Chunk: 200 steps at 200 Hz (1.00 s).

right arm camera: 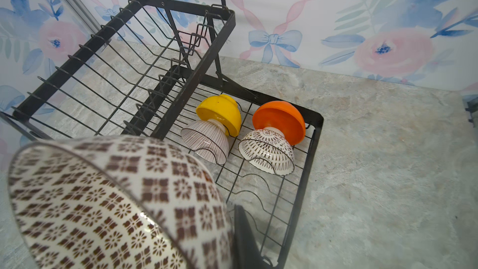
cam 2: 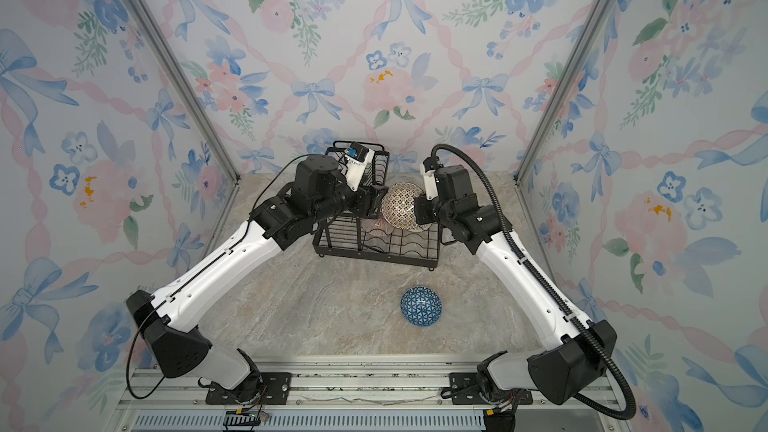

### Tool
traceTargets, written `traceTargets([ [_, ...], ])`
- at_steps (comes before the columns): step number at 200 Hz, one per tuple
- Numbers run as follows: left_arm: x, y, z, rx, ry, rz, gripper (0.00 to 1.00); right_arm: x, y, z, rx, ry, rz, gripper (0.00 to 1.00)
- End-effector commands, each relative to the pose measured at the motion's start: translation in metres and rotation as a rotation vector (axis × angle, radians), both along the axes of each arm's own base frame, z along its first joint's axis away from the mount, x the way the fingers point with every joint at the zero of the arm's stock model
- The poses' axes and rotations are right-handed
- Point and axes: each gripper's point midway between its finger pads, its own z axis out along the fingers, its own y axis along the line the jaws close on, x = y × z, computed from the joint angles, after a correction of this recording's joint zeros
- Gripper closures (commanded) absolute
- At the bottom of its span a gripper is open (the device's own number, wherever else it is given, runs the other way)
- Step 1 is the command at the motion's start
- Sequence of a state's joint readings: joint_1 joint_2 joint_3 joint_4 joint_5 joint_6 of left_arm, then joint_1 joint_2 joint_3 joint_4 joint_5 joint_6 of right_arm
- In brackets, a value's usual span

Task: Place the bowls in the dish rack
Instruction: 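Grasp the brown-patterned bowl's rim with the right gripper while the left holds it, then open the left gripper and withdraw it while the right lowers the bowl into the rack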

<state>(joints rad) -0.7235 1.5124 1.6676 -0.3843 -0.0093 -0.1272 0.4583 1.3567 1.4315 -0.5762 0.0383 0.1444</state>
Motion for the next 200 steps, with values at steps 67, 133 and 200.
traceTargets([
  [67, -0.009, 0.078, -0.029, -0.047, 0.094, 0.125, 0.02, 0.003, -0.023, -0.012, -0.309, -0.196, 0.009, 1.00],
  [133, -0.022, 0.122, -0.078, -0.039, 0.206, 0.216, 0.02, 0.018, 0.002, -0.033, -0.648, -0.390, 0.123, 1.00],
  [200, -0.030, 0.137, -0.101, -0.031, 0.256, 0.239, 0.02, 0.025, 0.007, -0.059, -0.840, -0.514, 0.156, 1.00],
])
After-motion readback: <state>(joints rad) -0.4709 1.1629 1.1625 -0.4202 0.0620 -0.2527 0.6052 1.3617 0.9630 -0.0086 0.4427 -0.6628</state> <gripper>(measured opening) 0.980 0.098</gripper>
